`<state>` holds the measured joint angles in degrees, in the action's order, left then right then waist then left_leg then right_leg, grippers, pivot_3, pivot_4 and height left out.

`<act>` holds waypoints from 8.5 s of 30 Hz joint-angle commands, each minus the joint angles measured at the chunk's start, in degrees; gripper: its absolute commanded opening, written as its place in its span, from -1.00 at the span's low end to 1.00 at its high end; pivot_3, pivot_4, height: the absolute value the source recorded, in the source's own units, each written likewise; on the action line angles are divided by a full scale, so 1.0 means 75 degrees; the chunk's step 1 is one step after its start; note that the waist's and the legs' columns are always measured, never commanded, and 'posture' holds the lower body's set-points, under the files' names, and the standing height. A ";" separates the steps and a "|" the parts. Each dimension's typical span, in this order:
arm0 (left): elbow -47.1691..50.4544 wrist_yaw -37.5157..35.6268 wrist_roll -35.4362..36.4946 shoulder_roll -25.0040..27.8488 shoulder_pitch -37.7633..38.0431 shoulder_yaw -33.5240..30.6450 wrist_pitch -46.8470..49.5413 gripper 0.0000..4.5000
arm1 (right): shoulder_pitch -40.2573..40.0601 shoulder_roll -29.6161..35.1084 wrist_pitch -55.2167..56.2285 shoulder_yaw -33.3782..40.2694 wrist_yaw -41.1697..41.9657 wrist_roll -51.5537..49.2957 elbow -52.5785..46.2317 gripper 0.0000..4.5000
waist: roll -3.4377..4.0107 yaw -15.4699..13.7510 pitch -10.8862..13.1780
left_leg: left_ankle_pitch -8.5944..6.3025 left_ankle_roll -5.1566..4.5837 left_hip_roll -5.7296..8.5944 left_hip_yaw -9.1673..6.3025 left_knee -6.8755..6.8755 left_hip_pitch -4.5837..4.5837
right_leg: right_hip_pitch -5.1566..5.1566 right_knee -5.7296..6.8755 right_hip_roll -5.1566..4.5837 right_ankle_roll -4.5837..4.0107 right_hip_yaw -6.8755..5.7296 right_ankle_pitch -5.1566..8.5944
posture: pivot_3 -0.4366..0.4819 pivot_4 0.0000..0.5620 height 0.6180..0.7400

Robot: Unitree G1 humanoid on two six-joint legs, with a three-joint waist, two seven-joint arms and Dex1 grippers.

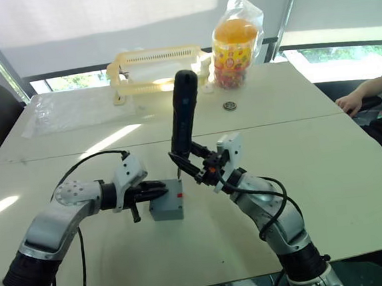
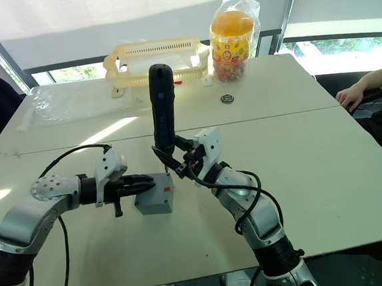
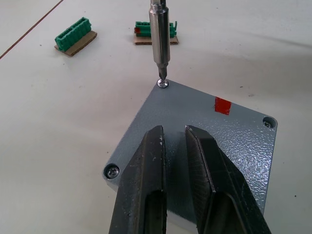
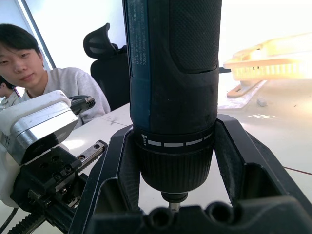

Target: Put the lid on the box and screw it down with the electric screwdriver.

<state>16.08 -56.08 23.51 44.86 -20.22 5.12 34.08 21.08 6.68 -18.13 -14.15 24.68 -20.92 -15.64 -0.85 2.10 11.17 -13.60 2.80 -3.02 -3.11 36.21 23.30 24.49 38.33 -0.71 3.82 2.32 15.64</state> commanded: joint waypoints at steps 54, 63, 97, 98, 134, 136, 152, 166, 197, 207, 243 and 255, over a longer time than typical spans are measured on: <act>0.0032 0.0154 -0.0151 -0.0042 0.0173 0.0057 -0.0038 -0.70 | 0.0179 -0.0289 0.0413 0.0219 0.0345 0.0311 0.0086 -0.22 | 0.0001 0.0000 -0.0005 | 0.0000 0.0001 0.0000 0.0000 0.0001 -0.0003 | -0.0002 0.0003 -0.0001 0.0000 0.0000 0.0000 | -0.05 -0.47 1.00; 0.0016 0.0185 -0.0150 -0.0048 0.0160 0.0048 -0.0036 -0.70 | 0.0420 -0.0276 0.0560 0.0375 0.0369 0.0297 0.0387 -0.22 | 0.0000 0.0006 -0.0007 | 0.0000 0.0001 0.0000 0.0000 0.0000 -0.0006 | -0.0004 0.0005 0.0000 0.0000 0.0000 0.0000 | -0.05 -0.47 1.00; -0.0057 0.0219 -0.0210 -0.0141 0.0114 0.0148 -0.0106 -0.70 | 0.0189 -0.0181 0.0092 0.0220 0.0549 0.0127 -0.0287 -0.22 | 0.0000 0.0002 -0.0007 | 0.0000 0.0001 0.0001 0.0000 0.0001 -0.0006 | -0.0004 0.0005 -0.0001 0.0000 0.0000 0.0000 | -0.05 -0.47 1.00; -0.0079 0.0218 -0.0220 -0.0147 0.0103 0.0150 -0.0116 -0.70 | 0.0201 -0.0185 0.0112 0.0230 0.0551 0.0146 -0.0249 -0.22 | 0.0000 0.0003 -0.0007 | 0.0000 0.0001 0.0000 0.0000 0.0001 -0.0006 | -0.0004 0.0005 -0.0001 0.0000 0.0000 0.0000 | -0.05 -0.47 1.00; -0.0119 0.0152 -0.0236 -0.0125 0.0088 0.0161 -0.0135 -0.70 | 0.0292 -0.0284 0.0095 0.0515 0.0307 0.0006 -0.0388 -0.22 | 0.0000 0.0001 -0.0007 | 0.0000 0.0001 0.0001 0.0000 0.0001 -0.0006 | -0.0004 0.0005 -0.0001 0.0000 0.0000 0.0000 | -0.05 -0.47 1.00; -0.0129 0.0143 -0.0241 -0.0126 0.0080 0.0168 -0.0142 -0.70 | 0.0293 -0.0290 0.0088 0.0522 0.0281 0.0008 -0.0402 -0.22 | 0.0000 0.0004 -0.0007 | 0.0000 0.0001 0.0001 0.0000 0.0000 -0.0006 | -0.0004 0.0005 -0.0001 0.0000 0.0000 0.0000 | -0.05 -0.47 1.00; -0.0142 0.0097 -0.0278 -0.0093 0.0103 0.0159 -0.0160 -0.70 | 0.0191 -0.0339 0.0096 0.0345 0.0294 0.0053 -0.0416 -0.22 | 0.0000 0.0008 -0.0007 | 0.0000 0.0001 0.0001 0.0000 0.0000 -0.0006 | -0.0004 0.0005 -0.0001 0.0000 0.0000 0.0000 | -0.05 -0.47 1.00; -0.0156 0.0098 -0.0307 -0.0119 0.0099 0.0176 -0.0178 -0.70 | 0.0073 -0.0286 0.0076 0.0261 0.0325 0.0060 -0.0440 -0.22 | 0.0000 0.0008 -0.0007 | 0.0000 0.0001 0.0001 0.0000 0.0000 -0.0006 | -0.0004 0.0005 -0.0001 0.0000 0.0000 0.0000 | -0.05 -0.47 1.00; -0.0210 0.0140 -0.0475 -0.0110 0.0137 0.0264 -0.0309 -0.70 | 0.0132 0.0313 0.0575 -0.0471 0.0615 0.1372 0.0424 -0.22 | 0.0002 0.0029 -0.0026 | 0.0000 0.0001 0.0001 0.0001 -0.0004 -0.0029 | -0.0023 0.0004 0.0000 0.0000 0.0001 0.0001 | -0.05 -0.47 1.00; -0.0262 0.0125 -0.0692 -0.0153 0.0246 0.0455 -0.0551 -0.70 | 0.0039 0.0419 0.0792 -0.0636 0.0756 0.1747 0.0508 -0.22 | 0.0003 0.0021 -0.0035 | -0.0002 0.0000 0.0001 0.0003 -0.0022 -0.0133 | -0.0132 -0.0017 0.0000 -0.0002 0.0001 0.0007 | -0.05 -0.47 1.00; -0.0355 0.0151 -0.0947 -0.0193 0.0577 0.0639 -0.0756 -0.70 | 0.0084 0.0441 -0.0412 -0.0396 0.0798 0.1587 0.0996 -0.22 | 0.0006 0.0009 -0.0236 | -0.0009 -0.0005 0.0005 0.0026 -0.0075 -0.0253 | -0.0230 -0.0041 -0.0017 -0.0056 0.0015 0.0071 | -0.05 -0.47 1.00; -0.0410 0.0073 -0.0988 -0.0175 0.0553 0.0643 -0.0778 -0.70 | 0.0083 0.0441 -0.0190 -0.0342 0.0689 0.1628 0.0903 -0.22 | 0.0007 0.0013 -0.0236 | -0.0010 -0.0006 0.0006 0.0026 -0.0086 -0.0255 | -0.0230 -0.0043 -0.0016 -0.0032 0.0018 0.0093 | -0.05 -0.47 1.00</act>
<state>14.67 -54.92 17.97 42.73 -17.42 8.17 27.13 23.00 9.50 -18.19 -16.94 30.59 -9.84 -11.23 -0.79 2.20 9.40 -13.67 2.76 -2.98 -2.91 35.56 21.38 22.77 38.01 -0.84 3.59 2.45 16.34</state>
